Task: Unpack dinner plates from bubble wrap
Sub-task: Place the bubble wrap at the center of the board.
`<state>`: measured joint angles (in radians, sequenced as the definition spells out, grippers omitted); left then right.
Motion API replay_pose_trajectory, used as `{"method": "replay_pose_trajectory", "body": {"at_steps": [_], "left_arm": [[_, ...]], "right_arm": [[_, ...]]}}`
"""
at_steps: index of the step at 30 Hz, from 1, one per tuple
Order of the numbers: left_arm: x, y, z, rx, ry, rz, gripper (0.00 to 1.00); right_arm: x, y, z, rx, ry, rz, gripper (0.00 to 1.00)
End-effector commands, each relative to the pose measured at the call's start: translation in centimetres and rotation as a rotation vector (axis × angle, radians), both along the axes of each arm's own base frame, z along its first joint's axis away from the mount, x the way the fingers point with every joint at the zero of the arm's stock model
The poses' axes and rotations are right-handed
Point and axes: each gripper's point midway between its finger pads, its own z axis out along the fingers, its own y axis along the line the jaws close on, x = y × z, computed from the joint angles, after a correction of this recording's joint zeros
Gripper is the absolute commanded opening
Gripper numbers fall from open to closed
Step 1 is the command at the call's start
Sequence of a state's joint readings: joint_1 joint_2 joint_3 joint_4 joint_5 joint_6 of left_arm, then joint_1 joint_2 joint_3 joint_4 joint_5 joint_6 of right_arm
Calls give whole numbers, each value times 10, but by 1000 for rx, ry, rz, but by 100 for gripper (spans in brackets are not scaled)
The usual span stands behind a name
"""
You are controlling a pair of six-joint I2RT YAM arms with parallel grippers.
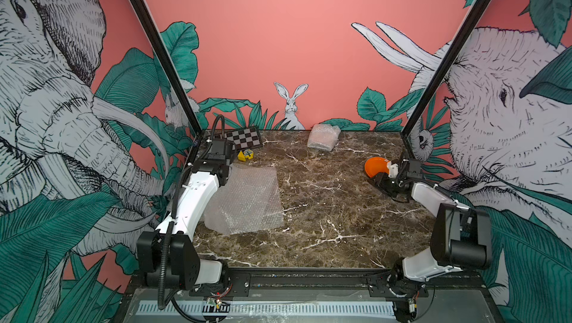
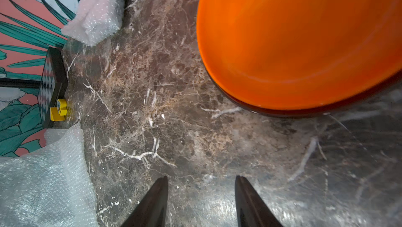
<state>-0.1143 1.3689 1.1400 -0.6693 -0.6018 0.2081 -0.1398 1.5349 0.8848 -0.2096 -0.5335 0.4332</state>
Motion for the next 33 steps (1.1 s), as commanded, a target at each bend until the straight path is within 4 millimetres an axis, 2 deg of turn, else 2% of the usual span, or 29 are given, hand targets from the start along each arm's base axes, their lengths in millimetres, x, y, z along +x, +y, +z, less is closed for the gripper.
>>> {"method": "replay_pose_trajectory", "body": {"at_steps": [1, 3, 4, 5, 8, 12, 16, 18, 22, 26, 29, 33], "left_arm": [[-2, 22, 11, 51, -73, 113, 54], [-2, 24, 15, 52, -91, 126, 65], [-1, 23, 18, 39, -106, 124, 66], [0, 21, 21, 22, -117, 119, 69], [3, 10, 30, -63, -171, 91, 76], [8, -21, 31, -249, -232, -10, 77], [6, -53, 23, -427, -226, -107, 77], [3, -75, 18, -540, -216, -178, 76], [-7, -108, 11, -747, -228, -243, 76], [-16, -142, 10, -964, -259, -330, 75], [-23, -155, 4, -1052, -234, -346, 75], [-29, -159, -10, -1097, -180, -318, 74]], "right_arm": [[18, 14, 13, 17, -45, 29, 52], [27, 23, 18, 25, -60, 44, 52], [33, 28, 24, 32, -78, 50, 52], [38, 32, 18, 40, -66, 54, 52], [60, 46, 22, 66, -88, 66, 54], [92, 58, 22, 109, -112, 51, 55], [123, 68, 22, 145, -132, 28, 56], [140, 74, 20, 163, -143, 15, 56], [171, 82, 19, 153, -152, -21, 58], [199, 98, 16, 191, -156, -24, 58], [217, 108, 10, 215, -150, -34, 59], [236, 115, -3, 236, -132, -58, 60]]}}
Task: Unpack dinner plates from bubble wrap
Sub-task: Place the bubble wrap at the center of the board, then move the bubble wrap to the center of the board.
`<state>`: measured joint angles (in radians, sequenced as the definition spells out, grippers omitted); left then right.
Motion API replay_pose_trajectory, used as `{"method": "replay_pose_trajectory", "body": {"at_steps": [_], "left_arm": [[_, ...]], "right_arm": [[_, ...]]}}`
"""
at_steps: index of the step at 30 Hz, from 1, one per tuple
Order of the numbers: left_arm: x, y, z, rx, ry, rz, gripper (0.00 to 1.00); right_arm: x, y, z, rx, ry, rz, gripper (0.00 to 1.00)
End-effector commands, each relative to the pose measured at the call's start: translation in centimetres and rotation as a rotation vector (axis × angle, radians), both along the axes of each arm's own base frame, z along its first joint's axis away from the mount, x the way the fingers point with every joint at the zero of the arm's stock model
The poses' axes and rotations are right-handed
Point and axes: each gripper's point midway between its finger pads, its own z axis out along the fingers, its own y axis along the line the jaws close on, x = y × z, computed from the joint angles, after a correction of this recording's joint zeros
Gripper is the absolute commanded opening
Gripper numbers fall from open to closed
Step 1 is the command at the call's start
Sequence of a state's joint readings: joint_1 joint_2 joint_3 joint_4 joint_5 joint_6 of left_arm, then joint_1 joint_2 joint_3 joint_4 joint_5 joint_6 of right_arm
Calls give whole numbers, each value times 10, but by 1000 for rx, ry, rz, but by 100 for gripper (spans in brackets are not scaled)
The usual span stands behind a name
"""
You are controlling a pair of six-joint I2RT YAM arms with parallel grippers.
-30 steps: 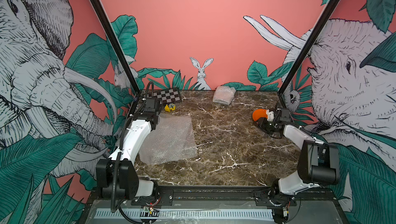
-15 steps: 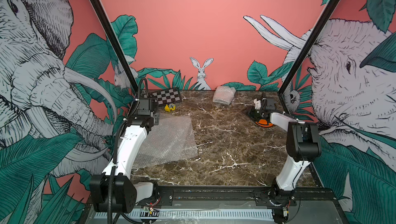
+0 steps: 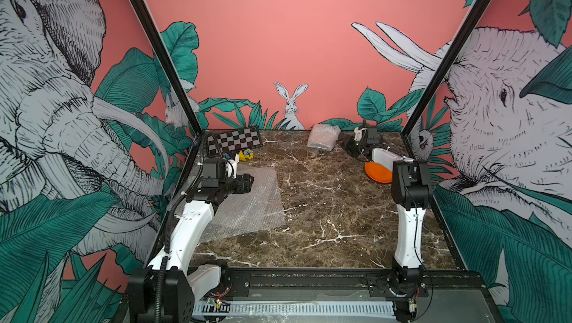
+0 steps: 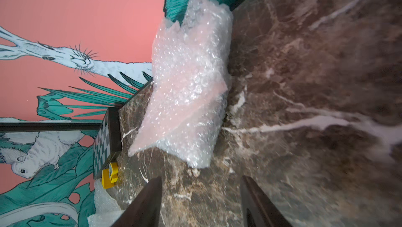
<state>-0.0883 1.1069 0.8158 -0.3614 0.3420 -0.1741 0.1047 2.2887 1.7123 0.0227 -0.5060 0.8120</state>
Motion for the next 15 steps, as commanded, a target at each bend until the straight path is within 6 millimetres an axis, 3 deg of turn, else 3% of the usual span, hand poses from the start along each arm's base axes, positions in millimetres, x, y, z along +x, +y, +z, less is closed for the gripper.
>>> {"method": "replay_pose_trajectory", "body": {"at_steps": [1, 6, 15], "left_arm": [[-4, -15, 5, -113, 4, -34, 74], [-7, -17, -2, -134, 25, -34, 74], [-11, -20, -7, -141, 50, -46, 75]], "right_arm": [[18, 4, -3, 31, 7, -43, 61], [36, 15, -17, 85, 15, -42, 61], [52, 32, -38, 119, 46, -22, 61]]}}
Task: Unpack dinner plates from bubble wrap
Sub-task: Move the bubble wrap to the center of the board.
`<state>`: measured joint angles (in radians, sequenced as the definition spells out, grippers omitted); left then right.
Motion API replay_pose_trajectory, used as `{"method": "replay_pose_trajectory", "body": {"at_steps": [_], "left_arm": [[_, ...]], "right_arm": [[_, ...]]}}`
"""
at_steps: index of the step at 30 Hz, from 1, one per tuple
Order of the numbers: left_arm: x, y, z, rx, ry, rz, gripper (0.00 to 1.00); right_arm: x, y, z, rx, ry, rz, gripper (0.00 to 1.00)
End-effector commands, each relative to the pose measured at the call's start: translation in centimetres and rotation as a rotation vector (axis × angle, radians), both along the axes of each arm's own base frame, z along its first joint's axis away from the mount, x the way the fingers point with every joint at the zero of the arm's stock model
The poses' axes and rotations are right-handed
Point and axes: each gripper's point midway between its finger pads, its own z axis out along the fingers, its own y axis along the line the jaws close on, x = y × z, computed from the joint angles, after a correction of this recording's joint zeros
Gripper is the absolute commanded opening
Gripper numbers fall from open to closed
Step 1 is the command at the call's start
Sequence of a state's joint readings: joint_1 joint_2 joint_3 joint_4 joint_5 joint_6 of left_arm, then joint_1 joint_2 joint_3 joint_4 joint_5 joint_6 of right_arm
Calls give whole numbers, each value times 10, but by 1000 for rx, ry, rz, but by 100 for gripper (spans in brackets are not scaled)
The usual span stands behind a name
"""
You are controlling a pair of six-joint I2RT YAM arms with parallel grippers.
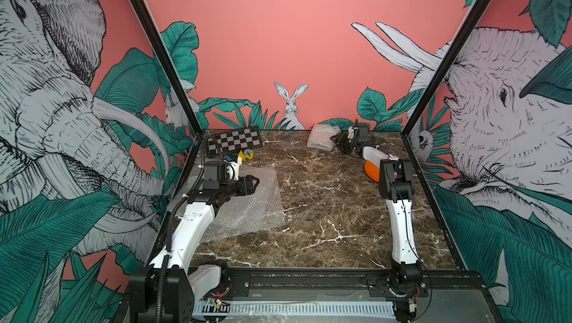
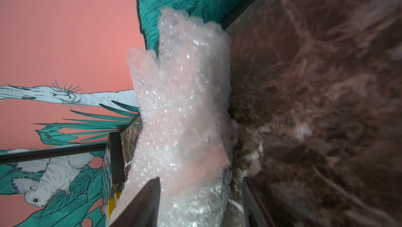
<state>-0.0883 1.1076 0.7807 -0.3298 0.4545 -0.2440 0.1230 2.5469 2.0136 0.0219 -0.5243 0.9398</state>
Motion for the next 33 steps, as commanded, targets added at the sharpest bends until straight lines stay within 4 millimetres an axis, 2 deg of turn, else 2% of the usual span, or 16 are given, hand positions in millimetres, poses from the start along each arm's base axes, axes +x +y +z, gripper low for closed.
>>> {"method": "replay_pose_trajectory", "body": {"at_steps": [1, 6, 11, 14, 16, 25, 33], "left_arm": [[-3, -2, -3, -20, 13, -6, 75], [-3, -4, -8, -27, 40, -10, 75], [-4, -8, -10, -54, 56, -20, 75], [-3, -8, -11, -58, 59, -20, 75], [-4, -8, -12, -57, 61, -22, 75], [-4, -13, -16, -54, 65, -34, 74], [-6, -41, -20, 40, 53, -117, 74]], "right_arm": [[3, 13, -8, 22, 22, 11, 59], [4, 18, -19, 40, 43, 14, 54], [-3, 21, -22, 46, 53, 37, 33], [-10, 19, -20, 30, 43, 45, 23], [-17, 17, -18, 16, 43, 55, 20], [-67, 10, -16, -68, 65, 134, 16], [-130, 9, -18, -104, 92, 245, 15]]}}
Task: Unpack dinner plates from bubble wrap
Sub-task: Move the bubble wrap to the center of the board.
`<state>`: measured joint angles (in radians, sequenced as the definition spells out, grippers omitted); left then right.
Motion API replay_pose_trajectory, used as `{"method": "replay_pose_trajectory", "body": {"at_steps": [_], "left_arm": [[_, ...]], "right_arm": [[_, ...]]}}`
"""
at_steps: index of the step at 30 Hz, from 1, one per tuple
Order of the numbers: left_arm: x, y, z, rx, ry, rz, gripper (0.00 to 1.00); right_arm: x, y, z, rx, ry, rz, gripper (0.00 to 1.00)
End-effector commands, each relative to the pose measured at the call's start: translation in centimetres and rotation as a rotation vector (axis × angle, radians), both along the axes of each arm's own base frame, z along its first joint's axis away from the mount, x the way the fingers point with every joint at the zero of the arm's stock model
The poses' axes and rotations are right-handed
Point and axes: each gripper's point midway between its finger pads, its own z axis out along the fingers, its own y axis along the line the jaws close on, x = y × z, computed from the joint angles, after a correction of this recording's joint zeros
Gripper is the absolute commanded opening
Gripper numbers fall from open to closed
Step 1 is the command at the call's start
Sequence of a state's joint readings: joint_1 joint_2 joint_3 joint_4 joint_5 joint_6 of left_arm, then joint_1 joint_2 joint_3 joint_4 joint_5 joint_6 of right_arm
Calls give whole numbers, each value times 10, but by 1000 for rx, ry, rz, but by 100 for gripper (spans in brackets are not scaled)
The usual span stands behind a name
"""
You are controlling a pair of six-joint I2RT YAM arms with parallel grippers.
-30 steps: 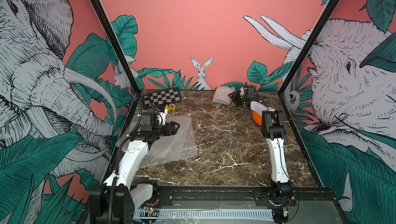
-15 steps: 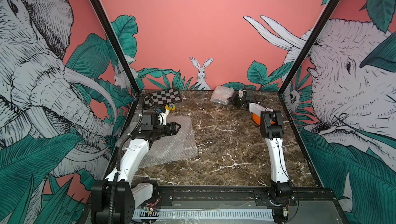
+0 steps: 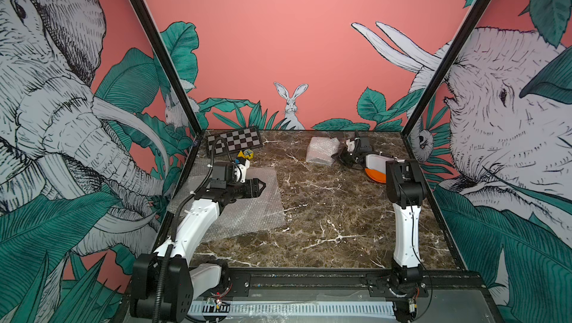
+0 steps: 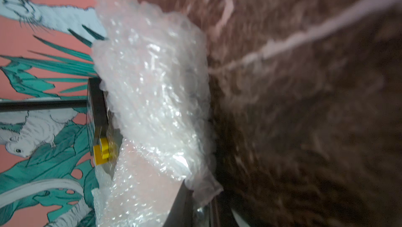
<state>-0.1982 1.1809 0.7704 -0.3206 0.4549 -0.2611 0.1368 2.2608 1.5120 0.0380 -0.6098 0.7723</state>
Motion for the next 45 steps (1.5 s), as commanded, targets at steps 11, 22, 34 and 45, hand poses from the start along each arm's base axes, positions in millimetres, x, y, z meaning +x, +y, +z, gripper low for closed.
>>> {"method": "replay_pose_trajectory", "body": {"at_steps": [11, 22, 34, 45], "left_arm": [[2, -39, 6, 76, -43, -117, 74], [0, -83, 2, 128, -60, -246, 72], [4, -143, 9, 201, -127, -381, 71], [10, -212, -5, 451, -203, -560, 68]], "right_arm": [[-121, 12, -4, -109, 55, 321, 14], [-183, 24, -3, -244, 70, 521, 15], [-186, 12, 43, -293, -58, 430, 54], [-206, -36, 51, -366, -74, 236, 56]]}}
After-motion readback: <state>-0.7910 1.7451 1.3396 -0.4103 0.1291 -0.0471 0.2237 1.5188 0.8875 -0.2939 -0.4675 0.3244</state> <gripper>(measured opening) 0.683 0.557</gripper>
